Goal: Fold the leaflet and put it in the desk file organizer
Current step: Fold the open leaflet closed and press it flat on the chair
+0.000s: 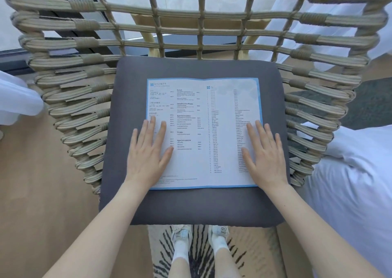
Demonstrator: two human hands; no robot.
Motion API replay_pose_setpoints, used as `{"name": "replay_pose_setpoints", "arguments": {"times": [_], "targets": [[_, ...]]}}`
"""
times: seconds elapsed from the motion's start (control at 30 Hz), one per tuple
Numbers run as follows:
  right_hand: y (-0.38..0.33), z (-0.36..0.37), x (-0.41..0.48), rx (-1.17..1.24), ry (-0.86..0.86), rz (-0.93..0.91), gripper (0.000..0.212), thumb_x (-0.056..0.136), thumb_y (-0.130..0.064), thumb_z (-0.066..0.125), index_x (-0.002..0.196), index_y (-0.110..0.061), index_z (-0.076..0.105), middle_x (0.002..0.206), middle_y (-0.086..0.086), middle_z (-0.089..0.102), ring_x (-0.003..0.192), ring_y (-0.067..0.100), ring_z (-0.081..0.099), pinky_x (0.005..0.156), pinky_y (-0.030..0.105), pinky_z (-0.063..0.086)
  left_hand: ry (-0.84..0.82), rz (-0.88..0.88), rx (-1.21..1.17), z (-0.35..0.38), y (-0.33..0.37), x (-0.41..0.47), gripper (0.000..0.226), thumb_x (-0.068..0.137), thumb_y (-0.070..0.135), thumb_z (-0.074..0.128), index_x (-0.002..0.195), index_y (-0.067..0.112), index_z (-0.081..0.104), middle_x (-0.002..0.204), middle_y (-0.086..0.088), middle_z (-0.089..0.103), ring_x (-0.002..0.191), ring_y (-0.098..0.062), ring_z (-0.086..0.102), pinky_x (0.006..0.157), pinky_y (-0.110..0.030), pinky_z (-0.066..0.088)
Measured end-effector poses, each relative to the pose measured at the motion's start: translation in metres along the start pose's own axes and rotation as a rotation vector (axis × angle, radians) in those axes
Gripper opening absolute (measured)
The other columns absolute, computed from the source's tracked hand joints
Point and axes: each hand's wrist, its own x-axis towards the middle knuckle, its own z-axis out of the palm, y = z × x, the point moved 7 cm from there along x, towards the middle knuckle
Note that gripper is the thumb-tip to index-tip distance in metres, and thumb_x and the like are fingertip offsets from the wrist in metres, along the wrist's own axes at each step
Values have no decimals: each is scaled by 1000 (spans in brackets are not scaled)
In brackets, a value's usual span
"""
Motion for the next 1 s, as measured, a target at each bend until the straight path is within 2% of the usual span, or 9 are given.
{"name": "replay_pose_setpoints", "arguments": {"times": [0.2, 0.37, 0.47, 0.57, 0.67, 0.77, 0.87, 0.93, 1.0], "targets": [[3, 28, -2, -54, 36, -1, 63, 98, -43, 29, 157, -20, 26, 164, 6, 24, 151, 32, 18, 120, 52, 11, 18, -8, 30, 31, -2, -3, 66, 98, 47, 23, 155, 16, 18, 163, -15, 12, 150, -30, 11, 120, -49, 8], [1, 31, -3, -74, 44, 11, 63, 98, -42, 27, 157, -20, 24, 164, 7, 22, 151, 33, 16, 121, 52, 9, 46, 11, 5, 28, -4, -3, 66, 98, 48, 25, 155, 16, 20, 163, -17, 14, 150, -32, 12, 120, -47, 8], [-16, 33, -2, -52, 44, 2, 62, 99, -42, 24, 157, -20, 23, 164, 7, 21, 152, 33, 15, 121, 52, 8, 99, -81, -52, 17, -22, -10, 69, 95, 50, 33, 154, 15, 24, 162, -20, 16, 149, -35, 15, 119, -47, 12], [-29, 38, 0, -42, 56, 17, 62, 99, -42, 26, 157, -21, 23, 165, 5, 21, 152, 32, 14, 120, 53, 3, 148, -268, -162, 8, -40, -15, 75, 93, 50, 48, 153, 14, 23, 161, -20, 17, 148, -35, 15, 117, -49, 19], [-30, 41, 0, -45, 76, 32, 62, 99, -42, 28, 157, -21, 24, 164, 6, 22, 152, 32, 15, 120, 55, 5, 204, -330, -308, -1, -38, -12, 76, 86, 37, 67, 149, 12, 32, 156, -19, 29, 141, -38, 22, 114, -50, 24], [-29, 43, 0, -55, 82, 35, 62, 99, -41, 28, 157, -22, 23, 164, 6, 23, 151, 32, 15, 120, 56, 6, 266, -380, -482, -9, -39, -11, 76, 78, 28, 76, 145, 14, 42, 151, -12, 39, 137, -31, 27, 114, -40, 23], [-29, 43, 0, -55, 89, 37, 61, 99, -42, 27, 157, -22, 23, 164, 6, 23, 151, 32, 15, 120, 56, 7, 299, -429, -631, -14, -45, -11, 80, 70, 25, 81, 142, 21, 45, 142, 2, 45, 128, -15, 30, 109, -24, 24], [-29, 42, 0, -50, 94, 37, 61, 99, -42, 26, 157, -21, 23, 164, 7, 23, 151, 33, 16, 120, 57, 8, 286, -485, -776, -16, -51, -10, 79, 67, 21, 82, 137, 31, 47, 133, 8, 45, 121, -10, 38, 106, -27, 32], [-30, 40, -1, -45, 103, 36, 61, 99, -41, 27, 156, -20, 26, 163, 8, 25, 150, 35, 18, 119, 58, 9, 246, -532, -901, -17, -57, -9, 74, 65, 17, 82, 129, 38, 52, 125, 10, 46, 116, -12, 50, 104, -35, 42]]}}
